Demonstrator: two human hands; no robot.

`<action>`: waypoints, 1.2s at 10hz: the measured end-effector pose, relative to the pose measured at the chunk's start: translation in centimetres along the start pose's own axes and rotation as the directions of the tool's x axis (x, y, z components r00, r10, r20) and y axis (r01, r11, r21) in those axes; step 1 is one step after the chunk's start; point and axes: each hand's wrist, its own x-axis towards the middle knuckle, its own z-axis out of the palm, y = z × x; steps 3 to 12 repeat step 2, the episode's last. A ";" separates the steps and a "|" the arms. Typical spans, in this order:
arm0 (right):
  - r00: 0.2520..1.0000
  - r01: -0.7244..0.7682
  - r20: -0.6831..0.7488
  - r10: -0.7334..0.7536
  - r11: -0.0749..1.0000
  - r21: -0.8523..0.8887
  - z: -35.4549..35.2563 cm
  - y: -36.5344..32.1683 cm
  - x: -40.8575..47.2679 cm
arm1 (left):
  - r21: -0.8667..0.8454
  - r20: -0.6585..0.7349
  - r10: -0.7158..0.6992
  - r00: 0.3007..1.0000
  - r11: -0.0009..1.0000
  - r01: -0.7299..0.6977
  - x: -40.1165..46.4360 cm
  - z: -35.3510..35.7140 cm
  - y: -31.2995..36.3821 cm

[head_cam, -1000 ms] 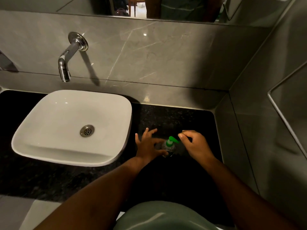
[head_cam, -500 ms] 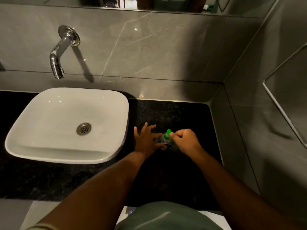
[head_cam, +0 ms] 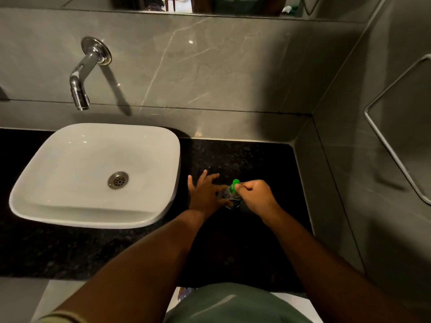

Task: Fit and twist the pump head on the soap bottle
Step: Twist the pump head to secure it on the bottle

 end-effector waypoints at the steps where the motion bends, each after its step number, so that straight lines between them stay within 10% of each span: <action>1: 1.000 0.009 0.007 -0.009 1.000 -0.003 0.0 0.1 0.0 | 0.005 0.014 -0.001 1.000 1.000 0.001 0.0 0.1 0.0; 12: 1.000 0.027 0.008 -0.027 0.997 -0.070 -1.0 0.4 -0.8 | -0.045 -0.002 -0.018 1.000 0.999 0.018 0.2 0.3 0.2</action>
